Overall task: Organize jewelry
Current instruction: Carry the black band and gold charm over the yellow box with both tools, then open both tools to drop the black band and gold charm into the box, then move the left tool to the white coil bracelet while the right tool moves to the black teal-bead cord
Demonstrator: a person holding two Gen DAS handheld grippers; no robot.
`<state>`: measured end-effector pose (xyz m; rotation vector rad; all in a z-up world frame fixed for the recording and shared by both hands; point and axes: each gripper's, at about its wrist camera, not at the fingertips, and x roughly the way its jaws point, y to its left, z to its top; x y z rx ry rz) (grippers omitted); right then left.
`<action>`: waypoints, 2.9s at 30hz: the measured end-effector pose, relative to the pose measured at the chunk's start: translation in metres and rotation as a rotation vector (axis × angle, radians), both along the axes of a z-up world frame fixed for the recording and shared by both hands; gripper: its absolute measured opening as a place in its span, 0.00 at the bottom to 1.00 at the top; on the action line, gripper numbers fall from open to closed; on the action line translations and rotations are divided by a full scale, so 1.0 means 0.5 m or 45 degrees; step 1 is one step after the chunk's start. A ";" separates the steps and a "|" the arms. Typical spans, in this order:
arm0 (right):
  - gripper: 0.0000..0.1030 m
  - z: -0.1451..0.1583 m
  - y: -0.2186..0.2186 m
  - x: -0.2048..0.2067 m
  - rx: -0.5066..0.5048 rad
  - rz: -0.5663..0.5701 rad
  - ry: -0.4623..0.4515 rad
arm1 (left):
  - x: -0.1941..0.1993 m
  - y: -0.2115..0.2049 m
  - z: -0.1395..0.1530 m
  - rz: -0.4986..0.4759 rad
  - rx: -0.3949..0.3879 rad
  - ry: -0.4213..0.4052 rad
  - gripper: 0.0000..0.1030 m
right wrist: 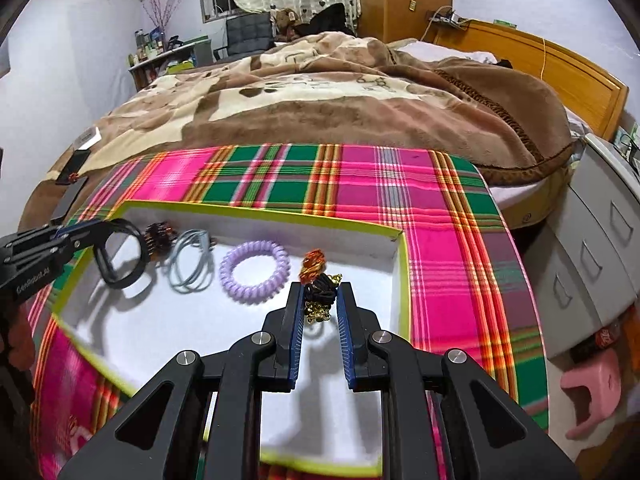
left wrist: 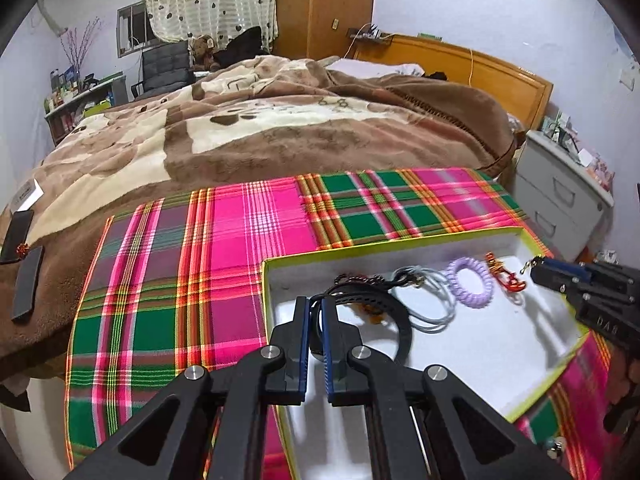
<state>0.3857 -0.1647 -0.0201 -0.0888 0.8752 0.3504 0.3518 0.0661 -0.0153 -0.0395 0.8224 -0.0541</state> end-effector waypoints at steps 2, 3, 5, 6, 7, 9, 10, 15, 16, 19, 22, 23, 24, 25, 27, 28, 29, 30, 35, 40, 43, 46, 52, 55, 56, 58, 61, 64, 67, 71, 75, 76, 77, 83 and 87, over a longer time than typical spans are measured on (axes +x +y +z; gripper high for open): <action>0.16 -0.008 -0.005 0.017 0.005 -0.016 0.024 | 0.007 0.003 -0.007 -0.001 0.008 0.009 0.03; 0.16 -0.012 -0.004 0.023 0.006 -0.021 0.034 | 0.009 0.002 -0.010 -0.002 0.010 0.013 0.01; 0.16 -0.020 -0.005 0.034 -0.003 -0.027 0.056 | 0.017 0.002 -0.014 -0.003 0.018 0.016 0.01; 0.16 -0.023 -0.003 0.039 -0.009 -0.029 0.064 | 0.019 0.002 -0.015 -0.003 0.021 0.017 0.01; 0.17 -0.025 -0.003 0.042 -0.013 -0.029 0.070 | 0.023 0.001 -0.017 -0.005 0.023 0.020 0.01; 0.17 -0.032 -0.001 0.048 -0.014 -0.023 0.087 | 0.026 -0.001 -0.017 -0.008 0.027 0.021 0.01; 0.17 -0.035 -0.001 0.051 -0.014 -0.022 0.093 | 0.028 -0.003 -0.017 -0.012 0.033 0.020 0.01; 0.17 -0.046 -0.006 0.057 0.010 -0.026 0.119 | 0.029 -0.005 -0.020 -0.021 0.035 0.020 0.01; 0.17 -0.046 -0.008 0.057 0.016 -0.025 0.117 | 0.028 -0.005 -0.020 -0.021 0.035 0.019 0.01; 0.21 -0.042 -0.013 0.056 0.037 -0.026 0.112 | 0.030 -0.005 -0.019 -0.021 0.032 0.022 0.01; 0.32 -0.035 -0.014 0.051 0.047 -0.026 0.095 | 0.026 -0.004 -0.015 -0.017 0.031 0.012 0.01; 0.34 -0.030 -0.016 0.047 0.053 -0.025 0.087 | 0.022 -0.003 -0.013 -0.017 0.027 0.007 0.01; 0.34 -0.027 -0.016 0.044 0.060 -0.022 0.081 | 0.019 -0.003 -0.010 -0.016 0.022 0.001 0.02; 0.34 -0.023 -0.018 0.040 0.067 -0.020 0.076 | 0.014 -0.002 -0.007 -0.016 0.018 -0.006 0.02; 0.34 -0.016 -0.020 0.033 0.072 -0.023 0.065 | 0.004 -0.002 0.000 -0.015 0.021 -0.020 0.02; 0.34 -0.013 -0.022 0.029 0.077 -0.024 0.061 | -0.001 -0.002 0.003 -0.015 0.021 -0.025 0.02; 0.34 -0.009 -0.025 0.023 0.085 -0.026 0.057 | -0.006 -0.002 0.006 -0.015 0.018 -0.030 0.02; 0.34 -0.006 -0.026 0.018 0.091 -0.029 0.052 | -0.010 -0.001 0.009 -0.015 0.015 -0.034 0.02; 0.34 0.020 -0.039 -0.033 0.114 -0.030 0.004 | -0.055 -0.002 0.032 -0.012 -0.005 -0.072 0.02; 0.34 0.046 -0.044 -0.104 0.132 -0.008 -0.052 | -0.122 -0.010 0.060 -0.022 -0.022 -0.125 0.03; 0.34 0.064 -0.046 -0.153 0.143 0.012 -0.094 | -0.167 -0.018 0.075 -0.035 -0.039 -0.154 0.03; 0.34 0.076 -0.047 -0.200 0.158 0.029 -0.121 | -0.208 -0.029 0.083 -0.050 -0.040 -0.175 0.03; 0.34 0.082 -0.050 -0.281 0.175 0.042 -0.140 | -0.296 -0.064 0.085 -0.100 -0.025 -0.193 0.03; 0.34 0.079 -0.054 -0.319 0.186 0.045 -0.143 | -0.330 -0.073 0.081 -0.113 -0.034 -0.189 0.03; 0.34 0.077 -0.055 -0.332 0.192 0.047 -0.140 | -0.341 -0.075 0.079 -0.116 -0.039 -0.189 0.03; 0.34 0.072 -0.057 -0.353 0.199 0.050 -0.136 | -0.360 -0.078 0.074 -0.120 -0.044 -0.186 0.03; 0.34 0.063 -0.060 -0.381 0.201 0.049 -0.126 | -0.387 -0.082 0.066 -0.123 -0.051 -0.180 0.03; 0.34 0.053 -0.064 -0.405 0.210 0.042 -0.108 | -0.408 -0.086 0.062 -0.130 -0.047 -0.179 0.03; 0.34 0.047 -0.069 -0.423 0.221 0.035 -0.099 | -0.434 -0.090 0.058 -0.139 -0.042 -0.180 0.03; 0.34 0.039 -0.071 -0.444 0.233 0.031 -0.087 | -0.460 -0.094 0.052 -0.152 -0.050 -0.173 0.04; 0.34 0.026 -0.073 -0.462 0.251 0.020 -0.059 | -0.478 -0.098 0.040 -0.162 -0.051 -0.157 0.14; 0.34 0.023 -0.074 -0.465 0.255 0.019 -0.051 | -0.480 -0.098 0.037 -0.165 -0.052 -0.151 0.15; 0.34 0.019 -0.074 -0.467 0.258 0.015 -0.042 | -0.482 -0.098 0.034 -0.166 -0.056 -0.143 0.15; 0.34 0.012 -0.076 -0.467 0.261 0.000 -0.021 | -0.483 -0.092 0.018 -0.164 -0.067 -0.118 0.15; 0.34 0.007 -0.075 -0.463 0.259 -0.002 -0.010 | -0.481 -0.085 0.012 -0.154 -0.078 -0.104 0.15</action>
